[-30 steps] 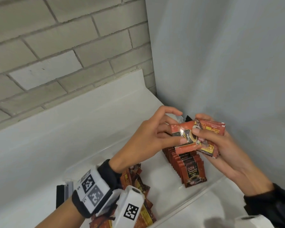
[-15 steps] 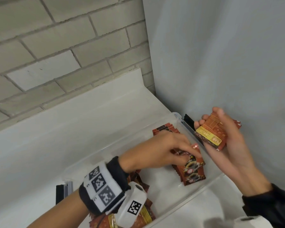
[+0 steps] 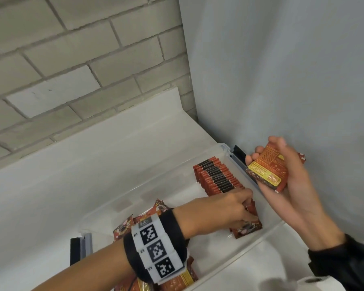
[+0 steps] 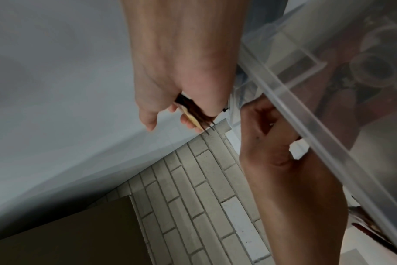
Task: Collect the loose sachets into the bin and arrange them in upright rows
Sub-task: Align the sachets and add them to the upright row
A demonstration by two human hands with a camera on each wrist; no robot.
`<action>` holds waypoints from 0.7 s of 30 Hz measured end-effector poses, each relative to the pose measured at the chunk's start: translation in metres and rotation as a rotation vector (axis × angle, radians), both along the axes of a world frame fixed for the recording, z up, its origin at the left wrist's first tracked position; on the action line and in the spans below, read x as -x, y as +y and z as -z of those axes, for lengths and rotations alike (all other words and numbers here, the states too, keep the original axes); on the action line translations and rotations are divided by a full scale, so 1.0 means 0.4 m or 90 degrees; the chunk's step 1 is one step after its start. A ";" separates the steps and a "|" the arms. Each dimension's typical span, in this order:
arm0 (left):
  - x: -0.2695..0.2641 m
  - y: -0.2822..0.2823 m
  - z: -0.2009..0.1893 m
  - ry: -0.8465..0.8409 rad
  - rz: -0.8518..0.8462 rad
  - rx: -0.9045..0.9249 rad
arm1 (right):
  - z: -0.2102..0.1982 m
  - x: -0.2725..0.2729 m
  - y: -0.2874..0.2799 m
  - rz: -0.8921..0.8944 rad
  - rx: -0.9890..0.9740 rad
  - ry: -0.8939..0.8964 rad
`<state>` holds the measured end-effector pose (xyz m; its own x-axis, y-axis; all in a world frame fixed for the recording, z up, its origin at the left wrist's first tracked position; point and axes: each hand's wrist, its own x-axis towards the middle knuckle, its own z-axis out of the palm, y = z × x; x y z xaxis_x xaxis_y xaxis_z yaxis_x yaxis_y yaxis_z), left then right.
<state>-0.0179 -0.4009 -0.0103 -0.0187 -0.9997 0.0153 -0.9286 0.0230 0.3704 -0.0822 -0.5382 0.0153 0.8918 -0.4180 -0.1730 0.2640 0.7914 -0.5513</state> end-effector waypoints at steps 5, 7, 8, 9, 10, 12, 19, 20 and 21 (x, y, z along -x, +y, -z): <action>0.004 -0.001 0.011 -0.030 0.001 0.018 | 0.001 -0.001 0.000 -0.008 -0.005 -0.007; 0.007 0.000 0.008 -0.049 0.005 0.032 | -0.002 0.000 0.001 -0.010 -0.003 -0.002; 0.008 0.000 0.007 -0.059 0.005 0.040 | -0.005 0.000 0.002 -0.013 -0.003 -0.001; 0.010 0.000 0.007 -0.073 0.003 0.046 | -0.007 0.001 0.001 -0.018 -0.008 -0.002; 0.012 -0.002 0.010 -0.093 0.001 0.049 | -0.009 0.002 0.001 -0.027 -0.017 -0.007; 0.015 -0.004 0.014 -0.115 -0.005 0.051 | -0.012 0.007 -0.002 -0.051 -0.035 -0.023; -0.005 0.019 -0.021 0.059 -0.079 0.093 | -0.017 0.007 0.006 -0.082 -0.005 -0.055; -0.019 0.027 -0.027 0.087 -0.116 0.085 | -0.016 0.006 0.008 -0.087 0.012 -0.055; -0.033 0.035 -0.035 0.110 -0.160 0.085 | -0.014 0.006 0.009 -0.095 0.033 -0.051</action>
